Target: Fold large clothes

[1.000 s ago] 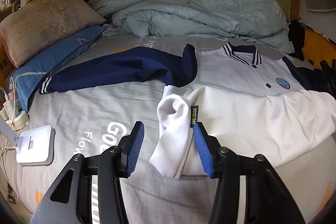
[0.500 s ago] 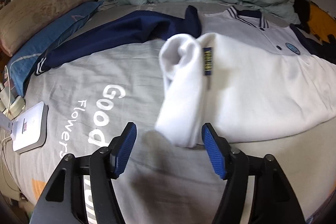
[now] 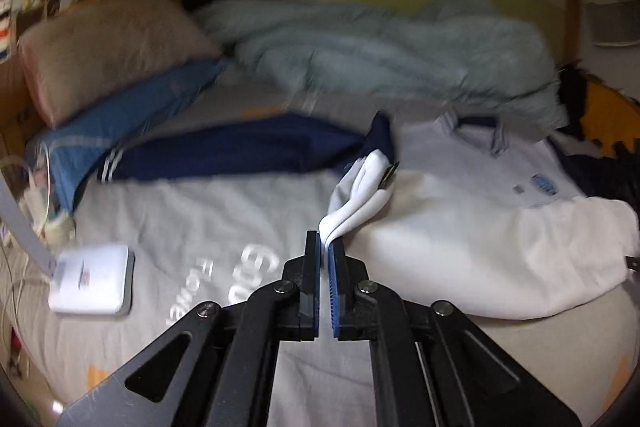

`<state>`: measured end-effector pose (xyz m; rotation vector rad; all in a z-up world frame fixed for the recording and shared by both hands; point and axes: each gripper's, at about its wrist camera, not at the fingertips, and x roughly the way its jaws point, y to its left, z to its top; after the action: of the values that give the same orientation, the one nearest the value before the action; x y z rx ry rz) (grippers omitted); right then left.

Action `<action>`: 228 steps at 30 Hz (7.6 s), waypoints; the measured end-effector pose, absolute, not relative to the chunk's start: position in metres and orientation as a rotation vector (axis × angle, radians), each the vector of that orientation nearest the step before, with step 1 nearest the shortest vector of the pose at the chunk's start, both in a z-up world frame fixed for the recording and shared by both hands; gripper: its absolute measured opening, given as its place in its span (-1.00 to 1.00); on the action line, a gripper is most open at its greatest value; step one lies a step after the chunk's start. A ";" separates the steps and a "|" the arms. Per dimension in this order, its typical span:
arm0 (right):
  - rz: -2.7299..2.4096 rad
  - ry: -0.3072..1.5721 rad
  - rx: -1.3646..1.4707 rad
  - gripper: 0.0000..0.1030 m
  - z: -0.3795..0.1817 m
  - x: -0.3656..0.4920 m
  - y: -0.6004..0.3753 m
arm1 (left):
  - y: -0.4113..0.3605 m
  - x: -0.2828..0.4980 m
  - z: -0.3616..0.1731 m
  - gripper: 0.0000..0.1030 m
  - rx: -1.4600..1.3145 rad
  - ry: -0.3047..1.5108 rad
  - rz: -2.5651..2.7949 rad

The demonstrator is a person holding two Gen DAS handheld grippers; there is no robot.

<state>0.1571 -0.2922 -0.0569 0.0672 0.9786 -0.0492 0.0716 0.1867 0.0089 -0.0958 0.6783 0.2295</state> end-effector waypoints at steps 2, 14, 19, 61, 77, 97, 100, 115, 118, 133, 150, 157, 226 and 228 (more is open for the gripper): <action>-0.051 0.980 0.060 0.38 -0.057 0.157 -0.291 | 0.196 0.090 -0.015 -0.91 -0.109 0.810 0.270; -0.056 0.938 0.093 0.30 -0.056 0.154 -0.291 | 0.235 0.083 -0.021 -0.29 -0.394 0.781 0.142; -0.155 0.832 0.121 -0.47 -0.049 0.145 -0.298 | 0.221 0.110 -0.001 -0.29 -0.299 0.742 0.045; -0.012 0.673 0.078 0.36 -0.015 0.127 -0.279 | 0.186 0.083 0.045 -0.20 -0.185 0.491 0.005; 0.247 0.711 0.002 0.43 -0.018 0.122 -0.242 | 0.175 0.079 0.045 0.28 -0.156 0.518 0.021; 0.124 0.661 0.120 0.08 -0.017 0.111 -0.238 | 0.116 0.075 0.014 0.19 -0.113 0.670 0.017; 0.189 0.748 0.157 0.08 -0.024 0.112 -0.233 | 0.103 0.074 -0.002 0.26 -0.138 0.744 -0.045; 0.207 0.926 0.407 0.43 -0.071 0.126 -0.239 | 0.126 0.109 -0.067 0.38 -0.522 0.919 -0.058; 0.170 0.930 0.552 0.44 -0.075 0.144 -0.251 | 0.130 0.121 -0.069 0.25 -0.529 0.863 -0.007; 0.139 0.821 0.255 -0.79 -0.048 0.133 -0.233 | 0.135 0.076 -0.027 -0.56 -0.417 0.713 -0.029; 0.199 0.878 0.131 -0.52 -0.061 0.072 -0.209 | 0.127 0.031 -0.055 -0.12 -0.285 0.935 -0.017; 0.253 0.822 0.028 -0.27 -0.053 0.056 -0.189 | 0.111 0.006 -0.045 0.02 -0.270 0.895 -0.162; 0.218 0.780 0.330 -0.91 -0.011 0.217 -0.292 | 0.039 0.120 -0.027 0.80 0.012 0.455 0.027; 0.319 0.824 0.276 -0.91 -0.015 0.209 -0.266 | 0.039 0.120 -0.028 0.80 0.014 0.458 0.030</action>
<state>0.2093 -0.2664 -0.0147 0.2761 0.8244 0.3185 0.1205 0.0386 -0.0278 0.0145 0.4581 0.0298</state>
